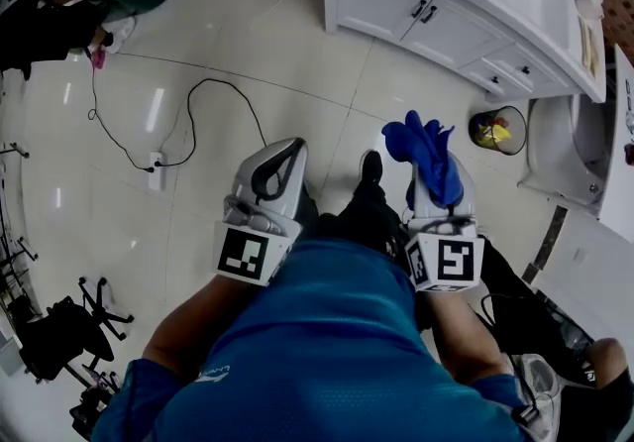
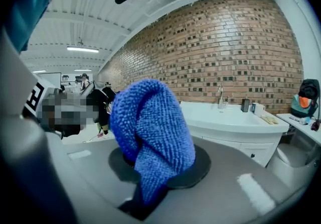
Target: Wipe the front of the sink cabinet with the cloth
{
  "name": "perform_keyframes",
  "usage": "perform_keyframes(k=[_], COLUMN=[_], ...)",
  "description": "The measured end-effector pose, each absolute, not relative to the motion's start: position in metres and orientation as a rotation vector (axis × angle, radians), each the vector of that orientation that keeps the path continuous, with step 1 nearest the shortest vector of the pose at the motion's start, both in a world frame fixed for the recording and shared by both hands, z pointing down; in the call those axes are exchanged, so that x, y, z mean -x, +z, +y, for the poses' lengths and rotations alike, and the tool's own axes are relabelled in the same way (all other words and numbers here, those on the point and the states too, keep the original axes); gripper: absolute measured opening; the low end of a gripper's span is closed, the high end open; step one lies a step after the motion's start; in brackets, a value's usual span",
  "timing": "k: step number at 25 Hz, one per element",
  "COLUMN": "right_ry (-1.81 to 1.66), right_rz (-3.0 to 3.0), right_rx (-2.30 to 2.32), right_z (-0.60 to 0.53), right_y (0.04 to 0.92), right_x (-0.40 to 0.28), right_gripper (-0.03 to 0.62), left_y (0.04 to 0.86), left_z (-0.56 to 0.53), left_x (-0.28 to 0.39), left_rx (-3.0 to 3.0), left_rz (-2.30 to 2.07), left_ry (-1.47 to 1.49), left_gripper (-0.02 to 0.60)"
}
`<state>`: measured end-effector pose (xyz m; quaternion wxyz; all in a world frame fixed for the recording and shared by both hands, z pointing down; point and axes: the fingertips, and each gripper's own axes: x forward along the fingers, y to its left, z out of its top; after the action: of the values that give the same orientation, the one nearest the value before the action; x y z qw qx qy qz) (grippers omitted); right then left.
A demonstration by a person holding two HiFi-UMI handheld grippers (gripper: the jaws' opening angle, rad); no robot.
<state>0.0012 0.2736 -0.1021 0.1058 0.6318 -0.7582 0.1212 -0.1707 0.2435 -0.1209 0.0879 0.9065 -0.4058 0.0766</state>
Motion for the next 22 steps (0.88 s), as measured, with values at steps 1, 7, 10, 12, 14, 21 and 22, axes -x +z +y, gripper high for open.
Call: perform_keyframes(k=[1, 7, 10, 12, 14, 21, 22], right_ry=[0.353, 0.302, 0.307, 0.317, 0.309, 0.321, 0.316], right_rz=[-2.221, -2.294, -2.371, -2.403, -2.421, -2.445, -2.453], right_rx=[-1.88, -1.858, -1.786, -1.727, -1.689, -1.589, -1.582], right_z=[0.281, 0.298, 0.299, 0.299, 0.297, 0.292, 0.291], right_y=[-0.107, -0.137, -0.14, -0.142, -0.146, -0.138, -0.139], right_x=[0.007, 0.052, 0.066, 0.065, 0.056, 0.037, 0.038], right_gripper=[0.071, 0.071, 0.071, 0.07, 0.067, 0.06, 0.06], left_y=[-0.122, -0.129, -0.135, -0.141, -0.146, -0.147, -0.146], left_z=[0.249, 0.263, 0.262, 0.257, 0.254, 0.254, 0.255], left_x=[0.18, 0.205, 0.198, 0.19, 0.179, 0.156, 0.156], left_rx=[-2.712, -2.884, -2.838, -2.756, -2.721, -2.735, -2.739], left_rz=[-1.203, -1.178, -1.248, -1.306, -1.336, -1.355, -1.354], left_ry=[0.249, 0.468, 0.377, 0.268, 0.223, 0.252, 0.266], left_gripper=[0.002, 0.002, 0.002, 0.002, 0.002, 0.002, 0.002])
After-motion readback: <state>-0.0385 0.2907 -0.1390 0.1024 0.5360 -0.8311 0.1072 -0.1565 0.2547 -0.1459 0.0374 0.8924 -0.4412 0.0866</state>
